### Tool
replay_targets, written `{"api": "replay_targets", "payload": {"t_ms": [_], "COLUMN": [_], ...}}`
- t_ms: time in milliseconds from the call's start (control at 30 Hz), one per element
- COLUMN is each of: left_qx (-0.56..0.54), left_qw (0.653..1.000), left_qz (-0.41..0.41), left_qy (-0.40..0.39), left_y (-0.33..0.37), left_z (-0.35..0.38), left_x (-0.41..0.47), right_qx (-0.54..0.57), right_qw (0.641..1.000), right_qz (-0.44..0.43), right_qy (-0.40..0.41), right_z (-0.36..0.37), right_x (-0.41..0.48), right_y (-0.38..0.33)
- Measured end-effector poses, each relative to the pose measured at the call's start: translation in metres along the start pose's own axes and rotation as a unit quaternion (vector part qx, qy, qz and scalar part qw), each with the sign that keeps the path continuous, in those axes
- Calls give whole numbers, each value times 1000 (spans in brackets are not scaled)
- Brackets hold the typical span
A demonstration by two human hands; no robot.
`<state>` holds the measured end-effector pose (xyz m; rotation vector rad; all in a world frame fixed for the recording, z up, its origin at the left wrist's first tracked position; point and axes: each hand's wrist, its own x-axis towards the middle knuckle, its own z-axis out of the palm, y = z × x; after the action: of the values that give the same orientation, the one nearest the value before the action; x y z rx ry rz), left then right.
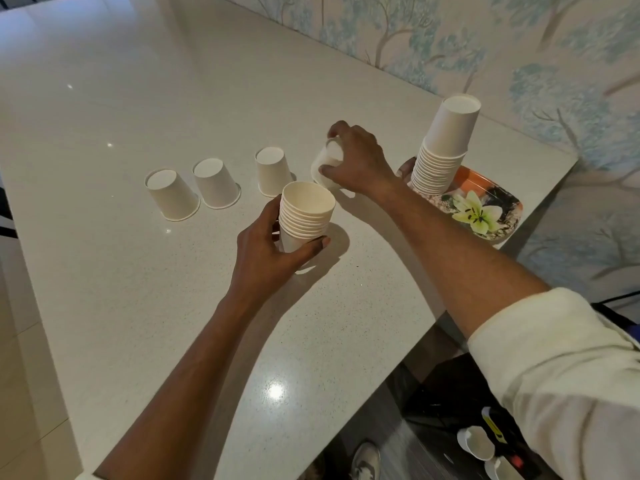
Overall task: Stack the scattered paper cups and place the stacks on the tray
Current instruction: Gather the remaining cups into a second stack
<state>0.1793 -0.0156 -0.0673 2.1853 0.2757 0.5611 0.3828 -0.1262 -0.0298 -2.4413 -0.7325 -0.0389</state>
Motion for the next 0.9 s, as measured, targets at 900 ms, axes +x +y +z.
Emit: {"api": "replay_targets", "payload": {"t_ms": [900], "left_qx": [88], "left_qw": [988], "left_qz": [110], "left_qy": [-63], "left_y": [17], "left_z": [1], "left_x": [8], "right_qx": [380], "right_qw": [920], "right_qz": [-4], "right_qy": [95], "right_z": [-16], "right_x": [-131], "right_y": [-16]}}
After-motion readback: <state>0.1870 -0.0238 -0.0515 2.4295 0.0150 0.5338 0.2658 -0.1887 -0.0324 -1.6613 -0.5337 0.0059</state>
